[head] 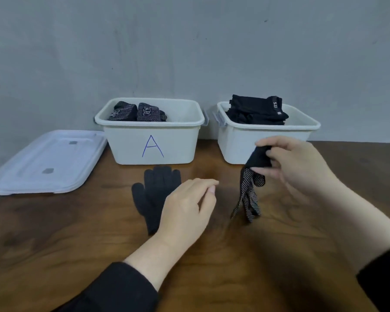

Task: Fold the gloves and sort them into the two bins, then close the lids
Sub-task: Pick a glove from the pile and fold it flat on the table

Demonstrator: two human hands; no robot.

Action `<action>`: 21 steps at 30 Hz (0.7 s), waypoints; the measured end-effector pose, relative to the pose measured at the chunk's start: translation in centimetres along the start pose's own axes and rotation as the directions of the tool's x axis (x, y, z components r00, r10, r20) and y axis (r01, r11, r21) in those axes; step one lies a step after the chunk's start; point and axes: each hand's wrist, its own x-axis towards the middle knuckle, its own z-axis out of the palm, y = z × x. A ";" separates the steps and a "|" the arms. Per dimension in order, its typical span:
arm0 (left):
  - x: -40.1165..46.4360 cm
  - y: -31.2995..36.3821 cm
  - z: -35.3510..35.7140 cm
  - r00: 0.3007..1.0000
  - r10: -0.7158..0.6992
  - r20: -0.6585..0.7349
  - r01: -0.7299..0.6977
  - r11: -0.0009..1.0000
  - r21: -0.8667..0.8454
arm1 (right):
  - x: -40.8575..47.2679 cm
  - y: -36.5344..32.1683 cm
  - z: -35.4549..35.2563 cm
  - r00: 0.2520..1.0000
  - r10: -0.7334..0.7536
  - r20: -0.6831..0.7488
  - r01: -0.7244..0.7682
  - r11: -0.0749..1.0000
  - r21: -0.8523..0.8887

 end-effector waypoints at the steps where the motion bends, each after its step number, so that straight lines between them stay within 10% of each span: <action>1: 0.0 -0.2 -0.4 1.000 -0.006 -0.015 0.006 1.000 -0.013 | 0.4 -0.9 0.4 1.000 -0.024 0.009 0.023 0.999 0.032; 9: 0.4 -1.3 -2.4 0.996 -0.042 -0.079 0.041 0.999 -0.012 | -1.9 -0.2 1.6 0.981 -0.122 -0.149 0.156 0.956 0.250; 12: 0.3 -1.7 -2.9 0.998 -0.035 -0.056 0.036 0.999 0.023 | -5.4 5.9 1.2 0.998 0.008 -0.061 -0.021 0.975 -0.221; 15: 0.0 -2.2 -3.6 0.999 -0.021 0.032 0.019 0.997 0.079 | -7.3 10.3 0.2 0.992 -0.116 0.041 0.107 0.654 -0.749; 18: 0.0 -3.1 -4.6 0.979 -0.052 0.197 0.010 0.978 0.210 | -6.5 10.4 -0.1 0.898 -0.410 0.159 0.367 0.499 -0.785; 21: 0.0 -4.6 -5.8 0.945 -0.120 0.305 0.032 0.960 0.277 | -4.7 10.9 0.6 0.865 -0.376 0.332 0.482 0.442 -0.756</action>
